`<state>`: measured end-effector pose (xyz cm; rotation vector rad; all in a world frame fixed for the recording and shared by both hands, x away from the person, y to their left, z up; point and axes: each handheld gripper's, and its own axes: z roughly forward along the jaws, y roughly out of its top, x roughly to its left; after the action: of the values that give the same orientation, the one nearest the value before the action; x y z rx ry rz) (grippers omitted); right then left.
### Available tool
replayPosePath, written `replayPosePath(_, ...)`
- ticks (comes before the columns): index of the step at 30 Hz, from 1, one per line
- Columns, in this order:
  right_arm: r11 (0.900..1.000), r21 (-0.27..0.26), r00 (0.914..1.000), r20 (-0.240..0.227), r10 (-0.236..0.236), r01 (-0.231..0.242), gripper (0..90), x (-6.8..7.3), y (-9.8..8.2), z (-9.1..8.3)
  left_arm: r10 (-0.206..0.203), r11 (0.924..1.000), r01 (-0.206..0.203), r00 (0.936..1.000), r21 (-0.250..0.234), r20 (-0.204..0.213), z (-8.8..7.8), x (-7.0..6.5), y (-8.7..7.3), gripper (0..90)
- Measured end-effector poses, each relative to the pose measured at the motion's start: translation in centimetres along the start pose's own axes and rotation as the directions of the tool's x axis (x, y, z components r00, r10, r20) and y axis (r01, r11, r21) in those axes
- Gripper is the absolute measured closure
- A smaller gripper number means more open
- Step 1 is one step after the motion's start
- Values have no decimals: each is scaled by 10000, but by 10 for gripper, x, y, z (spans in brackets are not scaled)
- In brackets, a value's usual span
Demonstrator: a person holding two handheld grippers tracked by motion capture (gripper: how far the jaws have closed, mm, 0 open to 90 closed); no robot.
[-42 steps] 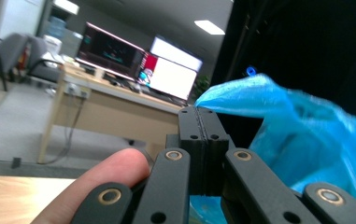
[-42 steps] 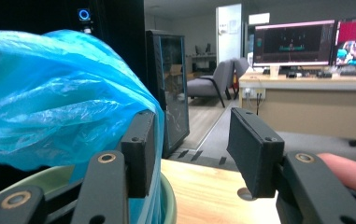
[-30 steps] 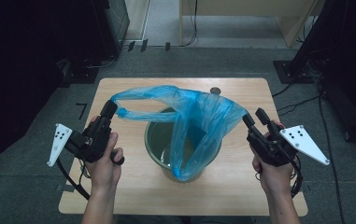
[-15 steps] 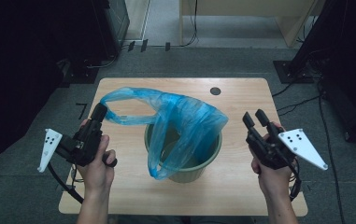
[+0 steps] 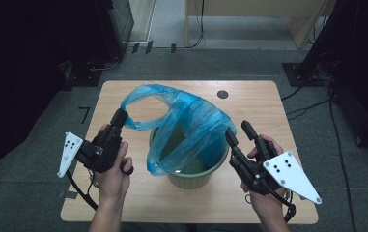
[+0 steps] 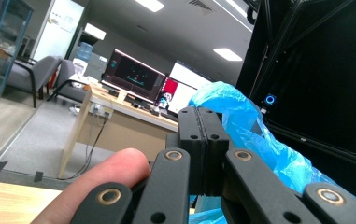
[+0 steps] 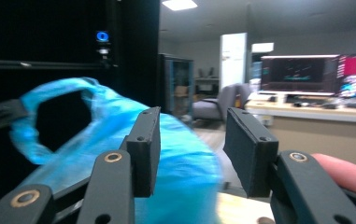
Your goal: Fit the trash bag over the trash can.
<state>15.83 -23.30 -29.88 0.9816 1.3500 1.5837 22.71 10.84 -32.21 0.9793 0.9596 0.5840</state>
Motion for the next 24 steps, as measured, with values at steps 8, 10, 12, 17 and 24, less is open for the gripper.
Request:
replayPosePath(8,9976,537,9952,-897,-388,437,404,34,-14,14,-7,9999,4,9997,118,225,0,-8,-5,897)
replayPosePath(10,9967,673,9966,-709,-413,461,260,43,-18,19,19,9999,-22,9997,142,244,0,-9,-5,897)
replayPosePath(12,9936,819,9962,-463,-744,780,204,50,-22,24,66,9999,-70,9996,132,278,-1,-10,-4,898)
replayPosePath(17,9798,1292,9822,894,-1649,1528,672,46,-33,33,83,10000,-83,9996,17,261,-6,-6,0,898)
replayPosePath(24,9950,942,9864,1571,-478,332,900,-2,-28,23,154,9999,-154,9998,27,-151,-19,15,7,898)
